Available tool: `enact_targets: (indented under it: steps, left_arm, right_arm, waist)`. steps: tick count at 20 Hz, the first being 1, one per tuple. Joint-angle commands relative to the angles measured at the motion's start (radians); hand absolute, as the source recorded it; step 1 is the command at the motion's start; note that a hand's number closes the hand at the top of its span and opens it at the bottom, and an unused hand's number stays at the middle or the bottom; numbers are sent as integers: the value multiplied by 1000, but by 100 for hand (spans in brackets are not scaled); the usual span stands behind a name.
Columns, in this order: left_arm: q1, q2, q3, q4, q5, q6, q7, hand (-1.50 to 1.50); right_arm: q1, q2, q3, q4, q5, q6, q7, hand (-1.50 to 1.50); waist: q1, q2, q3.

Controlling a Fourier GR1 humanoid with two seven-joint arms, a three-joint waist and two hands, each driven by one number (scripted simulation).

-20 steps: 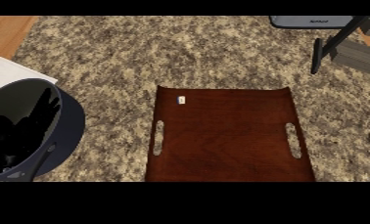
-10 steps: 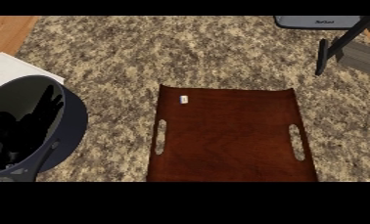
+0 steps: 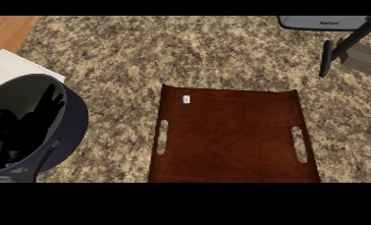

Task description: Pick the squash from the tray and place it in the tiered basket

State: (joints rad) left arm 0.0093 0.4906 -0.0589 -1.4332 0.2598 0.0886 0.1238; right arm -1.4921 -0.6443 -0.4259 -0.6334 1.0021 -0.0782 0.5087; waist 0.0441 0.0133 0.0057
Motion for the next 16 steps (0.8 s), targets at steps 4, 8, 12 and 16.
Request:
enact_targets:
  steps: [4,8,12,16]
  left_arm:
    - [37,-18,-18,31,-19,9,-12,0]
    - [34,-24,-17,79,-14,-18,-50,0]
    - [33,-1,-7,55,-4,-35,-33,0]
    - [-2,-18,-20,63,-12,-17,-6,0]
  right_arm:
    - [42,-158,247,112,243,143,-174,150]
    - [17,-226,307,166,299,173,-308,150]
    - [-62,-300,321,238,328,211,-399,150]
    - [-95,-309,341,294,360,201,-459,150]
  waist:
    - [-4,11,-9]
    - [-6,12,-9]
    - [9,9,-7]
    - [8,12,-7]
